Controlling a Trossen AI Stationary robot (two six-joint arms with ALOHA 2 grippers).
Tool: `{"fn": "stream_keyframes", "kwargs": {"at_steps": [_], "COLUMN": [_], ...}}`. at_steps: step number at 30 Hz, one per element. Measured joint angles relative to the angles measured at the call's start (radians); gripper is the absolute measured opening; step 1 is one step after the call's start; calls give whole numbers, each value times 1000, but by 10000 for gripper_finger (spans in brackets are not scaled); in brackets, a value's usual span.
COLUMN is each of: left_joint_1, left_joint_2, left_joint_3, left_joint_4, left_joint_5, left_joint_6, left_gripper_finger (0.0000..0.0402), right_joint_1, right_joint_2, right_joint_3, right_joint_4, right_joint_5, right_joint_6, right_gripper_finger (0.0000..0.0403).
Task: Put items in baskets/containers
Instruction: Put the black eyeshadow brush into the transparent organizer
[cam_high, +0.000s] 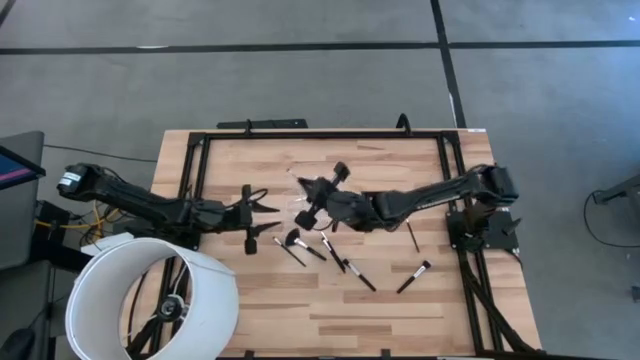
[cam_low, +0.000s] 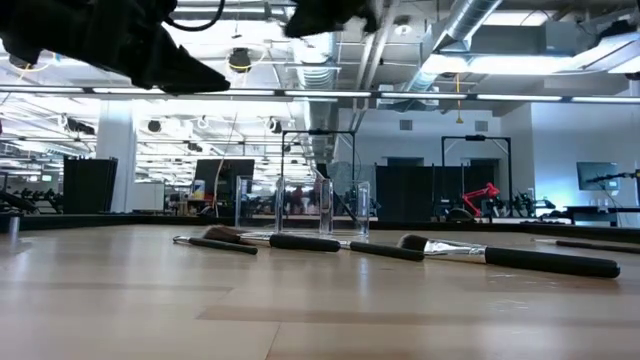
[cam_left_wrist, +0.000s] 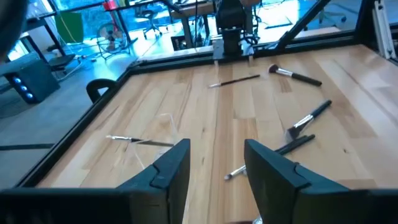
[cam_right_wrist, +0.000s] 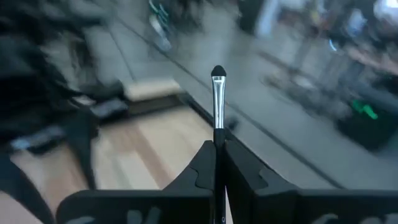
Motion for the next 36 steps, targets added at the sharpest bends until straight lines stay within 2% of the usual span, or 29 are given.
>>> {"fn": "stream_keyframes", "kwargs": {"at_steps": [3, 6, 9, 13, 22, 36], "left_joint_1": [6, 16, 24, 33, 37, 37], "left_joint_2": [15, 32, 46, 61, 63, 63], "left_joint_3": [0, 0, -1, -2, -2, -2], "left_joint_4": [-2, 0, -21, -29, -50, -53], "left_joint_5": [0, 0, 0, 0, 0, 3], "left_joint_6": [27, 28, 28, 31, 28, -6], "left_gripper_finger": [149, 149, 149, 149, 149, 149], "right_joint_1": [-40, -84, -124, -160, -193, -191], "right_joint_2": [27, 82, 179, 299, 412, 415], "right_joint_3": [-138, -257, -330, -356, -355, -355], "right_joint_4": [297, 545, 788, 1058, 1099, 1081], "right_joint_5": [-123, -148, -194, -265, -266, -268], "right_joint_6": [-65, -57, -70, -50, -12, -45], "right_gripper_finger": [5, 4, 4, 5, 17, 67]}}
